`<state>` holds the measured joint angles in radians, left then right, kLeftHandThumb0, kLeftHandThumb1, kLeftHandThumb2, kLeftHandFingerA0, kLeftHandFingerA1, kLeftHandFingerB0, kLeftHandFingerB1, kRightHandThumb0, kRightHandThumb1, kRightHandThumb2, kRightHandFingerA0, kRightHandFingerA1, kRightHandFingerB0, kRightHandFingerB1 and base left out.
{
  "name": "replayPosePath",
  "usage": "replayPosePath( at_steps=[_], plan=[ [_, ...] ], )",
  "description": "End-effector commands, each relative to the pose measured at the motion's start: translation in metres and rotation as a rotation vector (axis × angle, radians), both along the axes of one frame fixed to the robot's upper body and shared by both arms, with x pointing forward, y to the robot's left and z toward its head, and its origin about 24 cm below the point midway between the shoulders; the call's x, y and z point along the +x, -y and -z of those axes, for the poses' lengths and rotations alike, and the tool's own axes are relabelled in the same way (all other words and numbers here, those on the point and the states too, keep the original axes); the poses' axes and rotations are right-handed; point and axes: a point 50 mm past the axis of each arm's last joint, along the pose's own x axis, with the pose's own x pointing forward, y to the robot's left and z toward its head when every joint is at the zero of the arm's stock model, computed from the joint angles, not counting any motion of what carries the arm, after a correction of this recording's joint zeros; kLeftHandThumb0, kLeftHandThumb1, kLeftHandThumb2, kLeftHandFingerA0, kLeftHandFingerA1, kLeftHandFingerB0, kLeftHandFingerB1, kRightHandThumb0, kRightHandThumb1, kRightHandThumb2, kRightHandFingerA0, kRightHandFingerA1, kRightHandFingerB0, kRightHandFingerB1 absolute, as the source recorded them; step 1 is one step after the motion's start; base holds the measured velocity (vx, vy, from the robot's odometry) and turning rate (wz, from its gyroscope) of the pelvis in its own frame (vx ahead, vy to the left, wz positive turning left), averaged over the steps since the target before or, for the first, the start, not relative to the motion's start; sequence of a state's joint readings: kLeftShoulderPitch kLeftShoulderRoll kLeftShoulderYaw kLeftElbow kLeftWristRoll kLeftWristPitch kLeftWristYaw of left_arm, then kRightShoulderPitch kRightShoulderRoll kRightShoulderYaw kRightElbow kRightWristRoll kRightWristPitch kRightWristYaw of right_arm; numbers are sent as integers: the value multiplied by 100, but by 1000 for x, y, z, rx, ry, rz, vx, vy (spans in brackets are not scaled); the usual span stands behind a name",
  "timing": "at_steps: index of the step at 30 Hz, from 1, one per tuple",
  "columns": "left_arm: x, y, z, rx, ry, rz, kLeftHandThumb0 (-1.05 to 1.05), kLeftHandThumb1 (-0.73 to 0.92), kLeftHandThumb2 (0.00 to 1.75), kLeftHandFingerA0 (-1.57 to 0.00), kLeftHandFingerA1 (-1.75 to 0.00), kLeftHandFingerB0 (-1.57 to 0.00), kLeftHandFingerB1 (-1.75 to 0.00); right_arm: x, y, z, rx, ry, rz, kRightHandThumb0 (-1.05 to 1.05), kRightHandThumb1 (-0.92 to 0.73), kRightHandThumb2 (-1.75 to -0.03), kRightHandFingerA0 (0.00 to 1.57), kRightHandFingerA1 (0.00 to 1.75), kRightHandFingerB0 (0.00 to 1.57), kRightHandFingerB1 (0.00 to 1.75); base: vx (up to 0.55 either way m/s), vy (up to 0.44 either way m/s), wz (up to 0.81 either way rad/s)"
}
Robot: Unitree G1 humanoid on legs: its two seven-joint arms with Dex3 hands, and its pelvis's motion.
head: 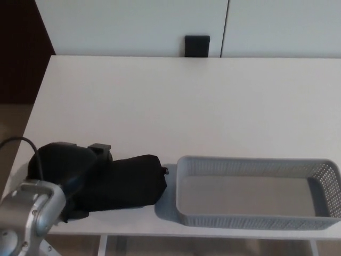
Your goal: The robot walk towards a table in front and pick up a black pencil case on the left hand side and put the pencil case into a small container on the right hand side
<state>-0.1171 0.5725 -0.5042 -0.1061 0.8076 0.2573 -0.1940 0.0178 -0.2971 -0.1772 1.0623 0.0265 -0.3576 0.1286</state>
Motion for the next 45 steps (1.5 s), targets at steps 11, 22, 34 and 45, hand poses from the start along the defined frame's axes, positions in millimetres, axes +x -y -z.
replayPosePath(
  at_steps=[11, 22, 34, 45],
  plan=[
    [19, -19, -59, -63, 82, 40, -17, 64, 50, -62, -171, -50, -140, 7, 7, -5, -12, -2, 10, -59, -29, -73, 76, 70, 44, 59, 0, 0, 0],
    [25, 10, -77, -173, 40, 99, -16, 63, 49, -66, -175, -48, -152, 2, 8, -4, -38, -20, -2, -60, -31, -75, 76, 68, 45, 58, 0, 0, 0],
    [7, 140, -93, -327, -59, 369, -24, 59, 57, -74, -163, -63, -137, 3, 3, -1, -40, -27, -9, -60, -30, -73, 78, 67, 46, 57, 0, 0, 0],
    [6, 194, -109, -446, -107, 401, -17, 60, 53, -74, -167, -59, -143, 11, 1, -4, -45, -5, -14, -60, -29, -73, 78, 68, 48, 59, 0, 0, 0]
  ],
)
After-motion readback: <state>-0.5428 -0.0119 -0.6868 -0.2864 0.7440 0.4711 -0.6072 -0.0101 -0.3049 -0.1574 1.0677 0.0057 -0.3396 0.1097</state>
